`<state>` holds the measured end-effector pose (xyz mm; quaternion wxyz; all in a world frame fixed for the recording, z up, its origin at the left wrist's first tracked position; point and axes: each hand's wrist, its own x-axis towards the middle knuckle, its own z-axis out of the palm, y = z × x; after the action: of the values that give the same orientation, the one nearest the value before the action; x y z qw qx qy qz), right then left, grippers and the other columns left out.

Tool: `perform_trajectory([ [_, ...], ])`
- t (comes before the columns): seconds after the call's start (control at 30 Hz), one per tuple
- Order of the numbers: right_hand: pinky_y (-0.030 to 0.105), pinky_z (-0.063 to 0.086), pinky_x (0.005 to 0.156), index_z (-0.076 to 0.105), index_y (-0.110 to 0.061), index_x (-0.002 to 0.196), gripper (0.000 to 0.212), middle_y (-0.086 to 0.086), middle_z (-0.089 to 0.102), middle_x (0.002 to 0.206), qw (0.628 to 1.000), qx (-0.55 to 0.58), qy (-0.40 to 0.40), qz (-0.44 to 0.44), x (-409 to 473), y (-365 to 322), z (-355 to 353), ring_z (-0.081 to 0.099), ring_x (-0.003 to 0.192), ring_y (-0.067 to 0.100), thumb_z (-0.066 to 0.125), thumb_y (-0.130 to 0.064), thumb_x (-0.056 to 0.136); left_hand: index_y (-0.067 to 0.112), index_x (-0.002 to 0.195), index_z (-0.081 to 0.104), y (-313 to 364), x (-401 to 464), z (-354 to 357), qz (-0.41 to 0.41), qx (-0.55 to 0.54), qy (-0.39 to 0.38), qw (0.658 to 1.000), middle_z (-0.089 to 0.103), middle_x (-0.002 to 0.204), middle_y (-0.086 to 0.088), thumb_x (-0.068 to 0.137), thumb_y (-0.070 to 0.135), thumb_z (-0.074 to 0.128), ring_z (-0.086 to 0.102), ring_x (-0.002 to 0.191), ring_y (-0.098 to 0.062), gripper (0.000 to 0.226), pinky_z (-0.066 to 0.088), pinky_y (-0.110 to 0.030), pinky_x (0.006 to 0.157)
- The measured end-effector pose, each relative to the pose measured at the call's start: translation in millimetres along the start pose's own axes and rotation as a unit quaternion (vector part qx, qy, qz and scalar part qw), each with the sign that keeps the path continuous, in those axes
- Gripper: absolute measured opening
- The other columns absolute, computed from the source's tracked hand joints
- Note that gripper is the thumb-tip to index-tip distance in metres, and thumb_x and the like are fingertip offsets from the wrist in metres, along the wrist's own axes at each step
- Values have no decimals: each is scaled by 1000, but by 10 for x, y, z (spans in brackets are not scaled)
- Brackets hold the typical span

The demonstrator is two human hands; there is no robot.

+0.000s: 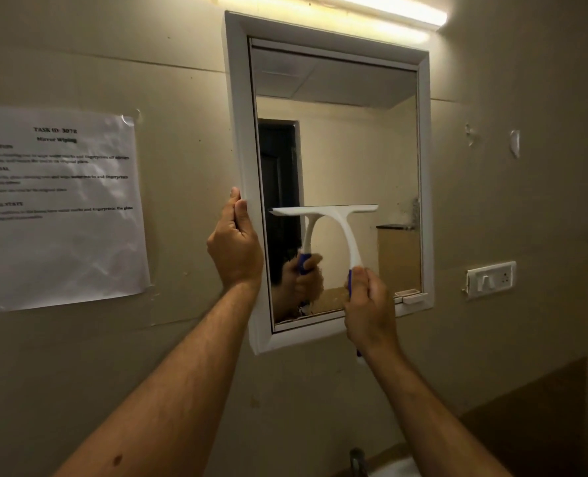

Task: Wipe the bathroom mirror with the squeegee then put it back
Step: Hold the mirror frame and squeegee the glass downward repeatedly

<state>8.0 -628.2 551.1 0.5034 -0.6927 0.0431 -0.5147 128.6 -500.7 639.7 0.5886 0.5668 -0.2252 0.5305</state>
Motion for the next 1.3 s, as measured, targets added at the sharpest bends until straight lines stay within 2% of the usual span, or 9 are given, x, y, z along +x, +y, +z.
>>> perform_trajectory([
  [0.17, 40, 41, 52, 54, -22, 79, 34, 3, 50, 63, 1000, -10, -11, 4, -158, 225, -20, 48, 57, 21, 36, -39, 101, 12, 132, 58, 10, 2, -8, 10, 3, 3, 1000, 71, 116, -8, 102, 29, 45, 70, 92, -24, 36, 49, -22, 80],
  [0.3, 26, 36, 44, 55, -23, 82, 33, -6, 48, 55, 999, 6, -36, 10, -454, 509, -85, 43, 47, 4, 38, -48, 95, 13, 133, 57, 19, 0, -9, 6, 11, -2, 1000, 71, 114, -8, 103, 29, 45, 70, 90, -23, 36, 51, -21, 75],
  [0.37, 20, 34, 41, 55, -24, 82, 37, -9, 49, 53, 999, 11, -43, 13, -476, 503, -123, 41, 45, 3, 37, -55, 91, 13, 134, 56, 31, -5, -17, 4, 11, -2, 1000, 72, 113, -9, 103, 30, 44, 70, 89, -23, 37, 54, -24, 75],
  [0.53, 29, 39, 47, 55, -31, 78, 33, -6, 50, 61, 1000, -5, -19, 5, -162, 194, -104, 47, 55, 11, 35, -49, 98, 14, 135, 55, 41, -6, -28, -10, 0, -9, 1000, 71, 113, -10, 103, 33, 42, 69, 93, -26, 39, 56, -31, 77],
  [0.67, 13, 39, 44, 51, -30, 78, 32, -9, 49, 65, 999, -24, -18, -16, -41, 46, -19, 49, 55, 2, 34, -45, 100, 14, 136, 54, 31, -14, -35, -7, -3, -13, 1000, 68, 122, -5, 103, 31, 43, 69, 96, -22, 38, 57, -33, 80],
  [1.0, 17, 34, 40, 56, -22, 83, 29, -3, 47, 58, 998, -18, -57, 16, -565, 505, -142, 42, 45, 3, 38, -38, 99, 14, 135, 55, 11, -21, -18, -10, 3, -13, 1000, 70, 116, -7, 103, 30, 44, 69, 86, -26, 37, 49, -23, 69],
  [1.17, 28, 39, 47, 53, -29, 78, 33, -6, 48, 61, 999, 10, -23, 20, -244, 127, -89, 46, 54, 10, 34, -44, 101, 15, 137, 53, 7, -27, -44, -11, -4, -26, 1000, 66, 125, -4, 104, 31, 41, 69, 98, -22, 39, 55, -29, 79],
  [1.23, 27, 42, 49, 52, -30, 77, 34, -6, 50, 63, 1000, -13, -20, 13, -181, 70, -42, 50, 56, 10, 33, -44, 101, 15, 138, 52, 1, -35, -58, -15, -4, -32, 999, 66, 125, -6, 104, 32, 40, 69, 93, -21, 40, 55, -27, 74],
  [1.3, 24, 42, 47, 52, -29, 78, 33, -6, 50, 63, 1000, -22, -16, 12, -246, 144, -19, 49, 54, 5, 33, -44, 101, 16, 138, 52, -17, -67, -75, -21, -1, -38, 999, 67, 122, -7, 104, 31, 40, 68, 79, -9, 39, 54, -22, 65],
])
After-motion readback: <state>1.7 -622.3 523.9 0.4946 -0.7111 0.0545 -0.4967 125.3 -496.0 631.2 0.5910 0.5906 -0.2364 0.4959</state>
